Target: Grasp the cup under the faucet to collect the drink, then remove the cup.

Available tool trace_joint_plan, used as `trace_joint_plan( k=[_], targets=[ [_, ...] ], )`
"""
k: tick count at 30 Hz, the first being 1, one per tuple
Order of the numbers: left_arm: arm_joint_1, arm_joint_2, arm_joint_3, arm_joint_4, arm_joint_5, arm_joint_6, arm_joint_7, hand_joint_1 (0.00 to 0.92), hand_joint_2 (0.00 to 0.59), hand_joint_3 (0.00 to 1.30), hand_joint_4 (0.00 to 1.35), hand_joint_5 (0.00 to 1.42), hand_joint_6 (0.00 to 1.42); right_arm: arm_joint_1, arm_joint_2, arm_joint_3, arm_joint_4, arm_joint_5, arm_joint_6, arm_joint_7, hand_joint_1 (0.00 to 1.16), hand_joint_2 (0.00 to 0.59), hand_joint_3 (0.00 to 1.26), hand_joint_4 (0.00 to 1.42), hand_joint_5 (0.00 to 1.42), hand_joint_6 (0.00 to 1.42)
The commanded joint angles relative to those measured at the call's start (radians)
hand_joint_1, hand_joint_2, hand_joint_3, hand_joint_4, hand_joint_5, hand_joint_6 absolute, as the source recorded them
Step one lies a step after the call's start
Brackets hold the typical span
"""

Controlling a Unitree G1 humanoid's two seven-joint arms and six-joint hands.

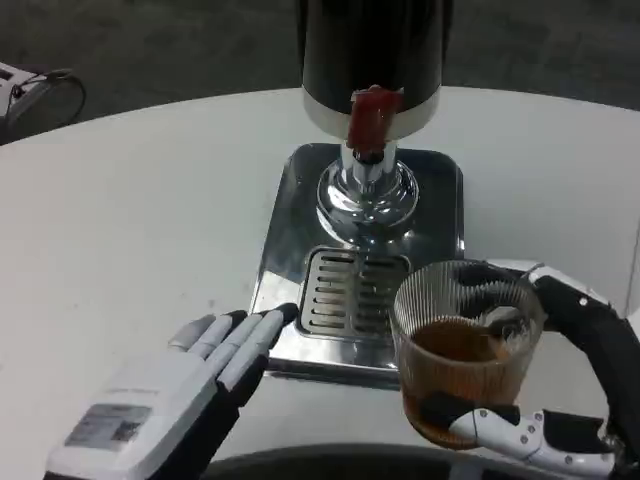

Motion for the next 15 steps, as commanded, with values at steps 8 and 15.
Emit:
trace_joint_plan(
  k=[8,15],
  targets=[
    [0.008,0.002,0.000,0.000,-0.001,0.019,0.000,0.000,0.109,0.00,0.00,0.00,0.00,-0.011,0.001,-0.007,-0.011,0.017,-0.048,-0.003,0.83,0.166,0.91,0.95,0.99,0.50],
    [0.012,-0.012,-0.001,0.005,-0.010,0.028,0.006,0.000,0.164,0.01,0.00,0.00,0.00,-0.009,0.002,-0.005,-0.010,0.015,-0.047,-0.002,0.83,0.166,0.92,0.96,0.99,0.50]
  ],
)
